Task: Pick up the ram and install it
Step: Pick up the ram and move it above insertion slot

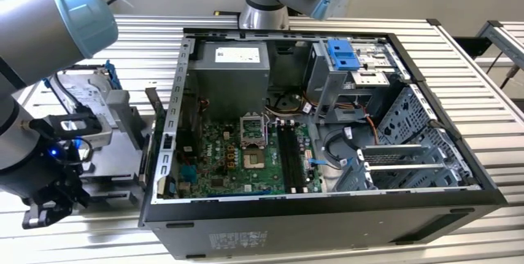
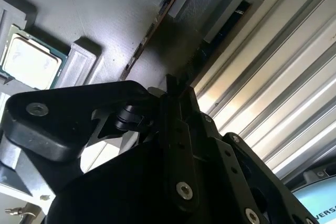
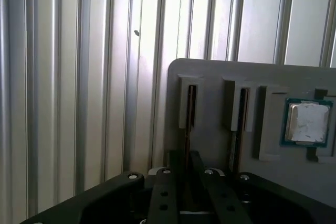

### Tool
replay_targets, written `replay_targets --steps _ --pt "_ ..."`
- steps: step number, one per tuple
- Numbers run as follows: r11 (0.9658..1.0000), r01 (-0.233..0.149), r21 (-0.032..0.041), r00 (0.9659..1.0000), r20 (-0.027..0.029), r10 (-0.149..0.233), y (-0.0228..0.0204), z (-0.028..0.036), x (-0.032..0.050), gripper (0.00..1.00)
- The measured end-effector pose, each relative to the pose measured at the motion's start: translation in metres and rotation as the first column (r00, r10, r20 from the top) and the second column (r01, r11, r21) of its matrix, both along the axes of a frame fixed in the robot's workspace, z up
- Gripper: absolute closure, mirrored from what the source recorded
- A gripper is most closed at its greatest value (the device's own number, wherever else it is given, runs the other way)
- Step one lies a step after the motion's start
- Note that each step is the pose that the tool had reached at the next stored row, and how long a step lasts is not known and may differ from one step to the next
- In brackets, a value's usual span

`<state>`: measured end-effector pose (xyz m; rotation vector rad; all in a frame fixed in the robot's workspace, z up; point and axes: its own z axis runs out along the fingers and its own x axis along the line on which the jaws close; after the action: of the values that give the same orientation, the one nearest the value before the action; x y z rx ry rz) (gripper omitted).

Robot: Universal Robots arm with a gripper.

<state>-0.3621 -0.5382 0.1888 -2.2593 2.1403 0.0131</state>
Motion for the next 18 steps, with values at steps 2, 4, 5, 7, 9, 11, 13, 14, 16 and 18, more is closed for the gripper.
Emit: replay_targets --steps 2,4,5,7,9,11,13,14,16,18 --pt "1.0000 0.000 0.0000 1.0000 0.0000 0.000 0.0000 -0.0003 0.0000 0.00" --pt "1.0000 0.000 0.0000 1.0000 -0.0001 0.000 0.0000 -0.0004 0.0000 0.00" --pt "1.0000 0.000 0.0000 1.0000 0.0000 0.000 0.0000 -0.0004 -0.0001 0.00" --pt "1.0000 0.002 0.0001 1.0000 0.0000 -0.002 0.0000 0.0002 -0.0007 0.00" --pt "1.0000 0.005 0.0001 1.0000 0.0002 -0.005 0.0000 0.0016 -0.0020 0.00" --pt "1.0000 0.005 -0.0001 1.0000 0.0000 -0.005 0.0000 0.0027 -0.0038 0.00" --pt "1.0000 0.005 0.0000 1.0000 0.0000 -0.005 0.0000 0.0029 -0.0061 0.00" --pt "1.0000 0.006 0.0001 1.0000 0.0002 -0.006 0.0000 0.0030 -0.0072 0.00" --pt "0.9999 0.010 -0.0001 0.9999 0.0002 -0.010 0.0000 0.0035 -0.0085 0.00" --pt "0.9999 0.013 -0.0001 0.9999 0.0003 -0.013 -0.0001 0.0044 -0.0086 0.00"
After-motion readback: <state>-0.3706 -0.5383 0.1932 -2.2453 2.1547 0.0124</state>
